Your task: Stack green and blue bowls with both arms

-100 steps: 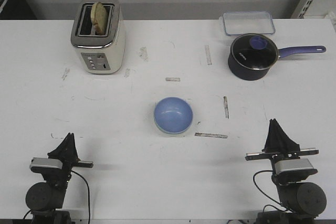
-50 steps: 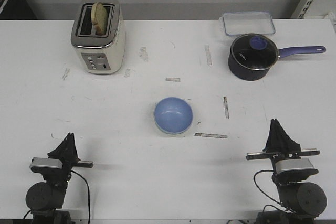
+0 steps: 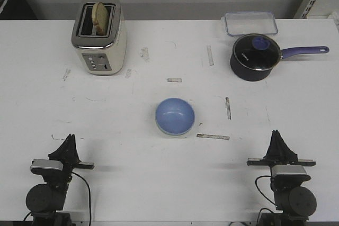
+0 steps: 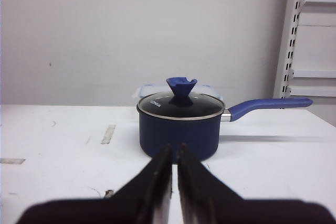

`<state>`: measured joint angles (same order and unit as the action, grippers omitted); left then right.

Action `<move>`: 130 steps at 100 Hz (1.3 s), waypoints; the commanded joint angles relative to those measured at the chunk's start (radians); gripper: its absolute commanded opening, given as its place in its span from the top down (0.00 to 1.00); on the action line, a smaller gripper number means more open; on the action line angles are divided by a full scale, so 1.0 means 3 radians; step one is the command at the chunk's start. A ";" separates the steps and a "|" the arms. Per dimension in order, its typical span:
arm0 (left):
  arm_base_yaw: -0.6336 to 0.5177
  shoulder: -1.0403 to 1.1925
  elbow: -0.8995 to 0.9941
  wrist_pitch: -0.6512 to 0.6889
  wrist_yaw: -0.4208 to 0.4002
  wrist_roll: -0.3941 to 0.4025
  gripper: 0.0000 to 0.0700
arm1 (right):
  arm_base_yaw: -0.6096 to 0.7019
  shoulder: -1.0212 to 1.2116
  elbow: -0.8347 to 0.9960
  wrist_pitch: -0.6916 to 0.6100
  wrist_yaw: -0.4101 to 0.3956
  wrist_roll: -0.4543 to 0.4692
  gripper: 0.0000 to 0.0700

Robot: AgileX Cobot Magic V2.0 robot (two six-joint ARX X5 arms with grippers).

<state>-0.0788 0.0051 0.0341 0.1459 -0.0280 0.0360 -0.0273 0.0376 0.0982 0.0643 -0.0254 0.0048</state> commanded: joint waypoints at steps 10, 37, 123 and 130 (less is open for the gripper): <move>0.0003 -0.0006 -0.0074 0.0041 -0.0008 0.0014 1.00 | -0.0004 -0.0121 -0.0200 0.0069 -0.0003 0.0123 0.99; 0.0003 -0.0006 -0.0074 0.0041 -0.0008 0.0015 1.00 | 0.0003 -0.0121 -0.0286 -0.0003 -0.0001 0.0125 0.99; 0.0003 -0.0006 -0.0074 0.0041 -0.0008 0.0015 1.00 | 0.0003 -0.0121 -0.0286 0.0010 -0.0003 0.0125 0.99; 0.0003 -0.0006 -0.0074 0.0041 -0.0008 0.0015 1.00 | 0.0003 -0.0121 -0.0286 0.0010 -0.0001 0.0123 0.99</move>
<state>-0.0788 0.0051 0.0341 0.1459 -0.0280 0.0357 -0.0269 0.0013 0.0147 0.0540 -0.0257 0.0307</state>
